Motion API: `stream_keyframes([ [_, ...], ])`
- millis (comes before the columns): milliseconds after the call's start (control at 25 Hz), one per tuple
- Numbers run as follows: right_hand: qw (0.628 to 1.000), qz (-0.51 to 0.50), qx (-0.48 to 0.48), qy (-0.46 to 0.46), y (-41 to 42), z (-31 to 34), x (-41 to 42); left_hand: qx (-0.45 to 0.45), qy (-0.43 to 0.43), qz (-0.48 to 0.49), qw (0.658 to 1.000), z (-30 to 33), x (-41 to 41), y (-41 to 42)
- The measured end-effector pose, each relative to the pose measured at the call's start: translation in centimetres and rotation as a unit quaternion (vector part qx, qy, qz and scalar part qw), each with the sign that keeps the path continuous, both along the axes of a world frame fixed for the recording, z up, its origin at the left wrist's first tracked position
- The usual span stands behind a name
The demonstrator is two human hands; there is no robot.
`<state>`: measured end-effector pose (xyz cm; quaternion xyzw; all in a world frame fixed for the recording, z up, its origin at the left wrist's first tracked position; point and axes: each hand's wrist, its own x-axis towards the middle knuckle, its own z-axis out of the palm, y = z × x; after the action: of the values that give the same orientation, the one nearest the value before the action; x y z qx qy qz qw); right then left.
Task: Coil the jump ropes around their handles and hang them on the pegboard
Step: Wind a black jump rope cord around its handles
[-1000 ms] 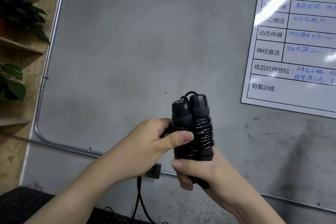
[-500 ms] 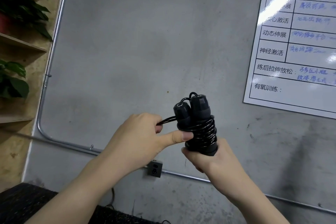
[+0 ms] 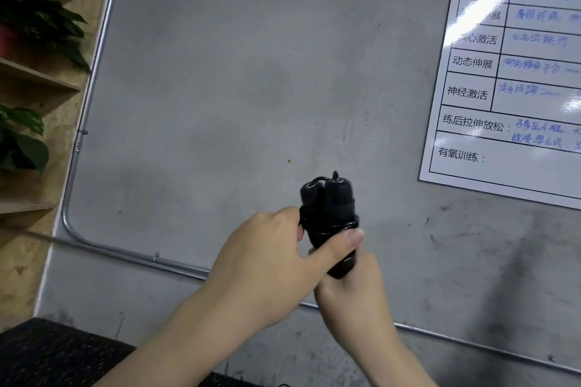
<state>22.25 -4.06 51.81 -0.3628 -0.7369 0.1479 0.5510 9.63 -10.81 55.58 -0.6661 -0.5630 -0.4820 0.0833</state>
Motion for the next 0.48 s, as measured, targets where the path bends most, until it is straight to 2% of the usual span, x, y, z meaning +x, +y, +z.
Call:
stream_keyframes([
  [80,0.997,-0.052,0.026,-0.054,-0.1,-1.0,-0.5,-0.008,0.003,0.036,0.999,0.2,0.3,0.0],
  [200,0.997,-0.003,0.042,-0.063,-0.8,-0.3,0.1,0.002,-0.012,0.009,1.0,0.4,-0.2,0.4],
  [280,0.985,0.154,-0.035,-0.073,-1.4,1.1,1.0,0.016,-0.039,-0.08,0.996,0.4,-1.2,0.9],
  [320,0.959,0.259,-0.099,-0.062,-1.6,1.7,1.6,0.021,-0.045,-0.127,0.991,0.4,-1.7,1.1],
  [400,0.88,0.42,-0.222,-0.029,-2.0,2.4,2.6,0.013,-0.04,-0.201,0.979,0.3,-2.1,1.3],
  [440,0.853,0.459,-0.247,-0.028,-2.2,2.4,2.7,0.005,-0.047,-0.231,0.972,0.2,-2.1,1.4],
  [480,0.854,0.458,-0.246,-0.023,-2.0,2.1,2.7,-0.007,-0.061,-0.252,0.966,0.1,-2.1,1.5],
])
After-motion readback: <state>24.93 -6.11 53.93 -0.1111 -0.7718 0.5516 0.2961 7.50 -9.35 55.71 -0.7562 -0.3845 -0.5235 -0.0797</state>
